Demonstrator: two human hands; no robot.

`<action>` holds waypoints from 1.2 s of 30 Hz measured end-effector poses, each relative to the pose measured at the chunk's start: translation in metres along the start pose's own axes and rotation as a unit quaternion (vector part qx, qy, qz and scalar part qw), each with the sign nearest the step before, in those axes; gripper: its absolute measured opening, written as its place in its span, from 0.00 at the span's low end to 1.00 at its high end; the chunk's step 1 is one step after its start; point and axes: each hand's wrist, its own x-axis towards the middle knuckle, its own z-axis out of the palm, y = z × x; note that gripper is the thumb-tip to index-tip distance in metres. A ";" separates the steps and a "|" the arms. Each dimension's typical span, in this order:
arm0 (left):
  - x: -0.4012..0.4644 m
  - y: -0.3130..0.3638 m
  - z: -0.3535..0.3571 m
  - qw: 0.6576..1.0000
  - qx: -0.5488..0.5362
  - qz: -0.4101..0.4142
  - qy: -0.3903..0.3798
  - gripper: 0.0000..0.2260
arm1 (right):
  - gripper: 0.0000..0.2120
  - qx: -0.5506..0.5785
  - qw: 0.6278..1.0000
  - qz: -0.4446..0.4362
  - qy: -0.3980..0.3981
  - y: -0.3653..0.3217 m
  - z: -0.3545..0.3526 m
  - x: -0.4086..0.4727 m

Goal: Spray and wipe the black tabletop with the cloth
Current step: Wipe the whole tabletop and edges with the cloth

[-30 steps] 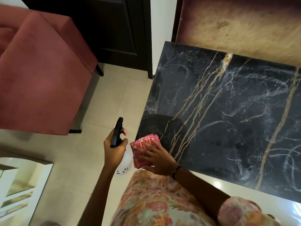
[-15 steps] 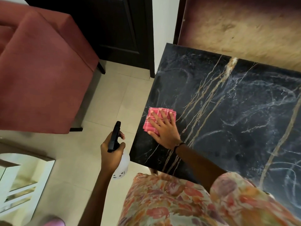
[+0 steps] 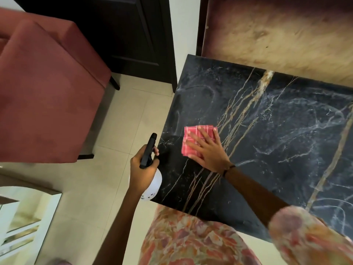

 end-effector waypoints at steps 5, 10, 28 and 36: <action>0.004 0.008 0.002 1.000 0.009 0.003 0.019 0.08 | 0.28 0.028 1.000 -0.007 -0.003 -0.058 -0.010 0.060; 0.014 0.009 0.002 1.000 0.007 -0.001 0.009 0.12 | 0.24 0.031 0.989 -0.143 0.013 -0.060 0.008 0.011; 0.082 0.029 0.019 0.996 0.044 0.068 -0.045 0.06 | 0.25 0.009 0.998 -0.061 0.010 -0.008 -0.007 0.071; 0.106 0.028 0.031 0.996 0.023 0.067 -0.049 0.07 | 0.27 -0.015 0.997 0.076 0.020 0.102 -0.023 0.050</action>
